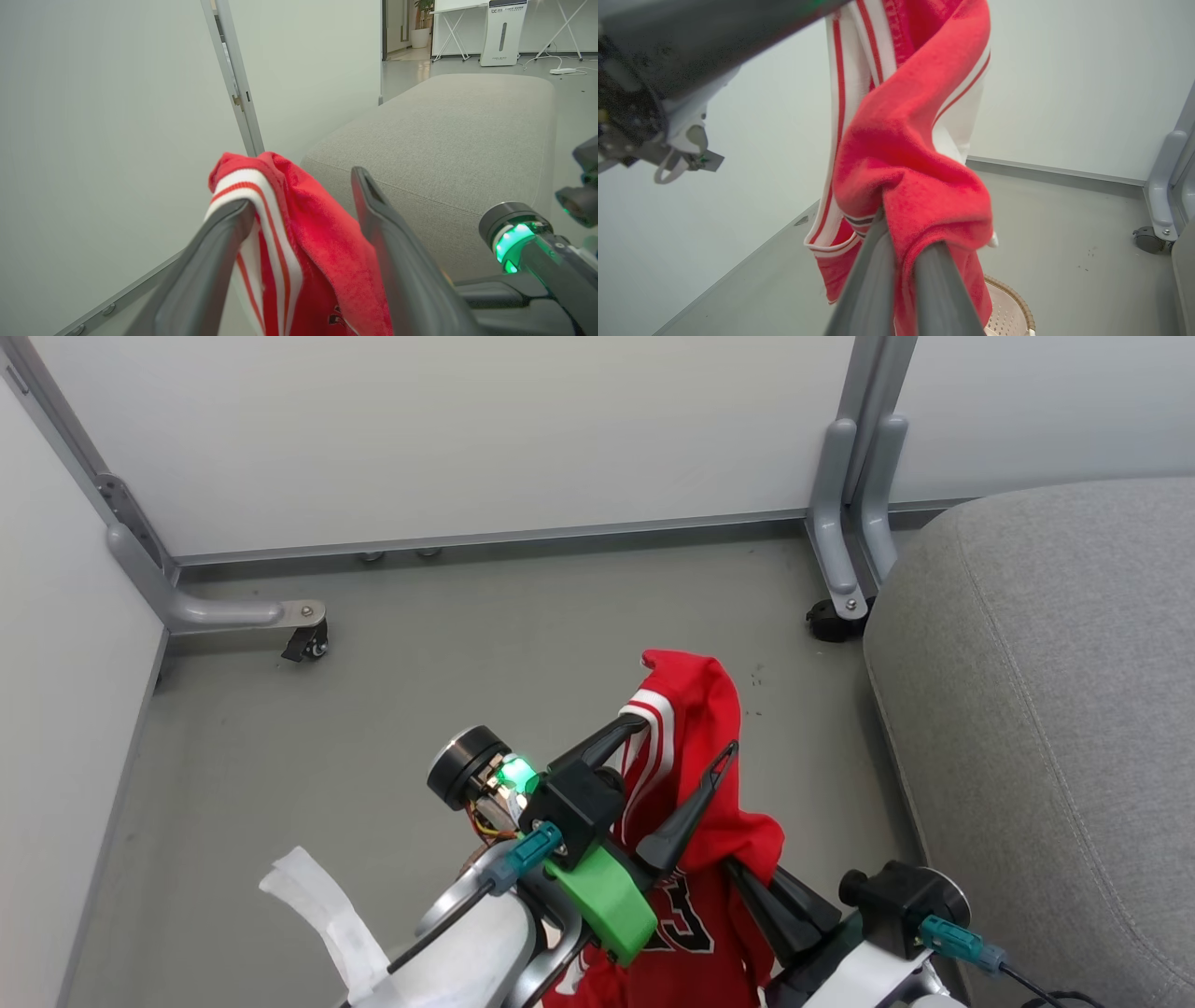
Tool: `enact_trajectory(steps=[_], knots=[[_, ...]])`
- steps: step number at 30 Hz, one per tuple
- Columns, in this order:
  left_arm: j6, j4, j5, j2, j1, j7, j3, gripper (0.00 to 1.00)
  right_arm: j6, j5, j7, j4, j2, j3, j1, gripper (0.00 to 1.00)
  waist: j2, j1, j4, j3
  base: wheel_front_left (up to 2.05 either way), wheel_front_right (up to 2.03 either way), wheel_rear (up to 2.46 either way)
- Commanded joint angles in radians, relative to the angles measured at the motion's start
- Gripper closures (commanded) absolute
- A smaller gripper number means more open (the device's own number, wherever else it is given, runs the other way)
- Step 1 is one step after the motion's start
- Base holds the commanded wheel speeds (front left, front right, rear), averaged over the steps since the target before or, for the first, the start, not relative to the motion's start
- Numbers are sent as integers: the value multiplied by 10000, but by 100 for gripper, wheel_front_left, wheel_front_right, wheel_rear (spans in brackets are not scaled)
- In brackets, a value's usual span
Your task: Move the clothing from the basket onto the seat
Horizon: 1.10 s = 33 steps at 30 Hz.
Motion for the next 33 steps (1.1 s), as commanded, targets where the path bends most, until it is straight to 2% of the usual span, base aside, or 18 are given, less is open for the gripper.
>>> enact_trajectory(steps=[1,11,20,28,33], knots=[[21,15,-44,71,-9,23,-12,0,-14,54,-48,-92,-1,-87,88,100,0,0,-7,-3,0,0,0],[57,38,-197,183,143,114,-103,0,-14,-129,-48,-259,55,-434,176,100,0,0,-55,-11,0,0,0],[-85,121,-524,414,407,458,-360,0,-12,-196,-48,-499,99,-955,134,100,0,0,-216,60,0,0,0],[-266,-92,-1016,853,642,719,-896,0,-14,-346,-48,-829,214,-1717,48,100,0,0,-648,340,0,0,0],[-233,-404,-1165,1215,701,706,-834,0,-14,-588,-48,-1033,264,-2385,-58,100,0,0,-1056,623,0,0,0]])
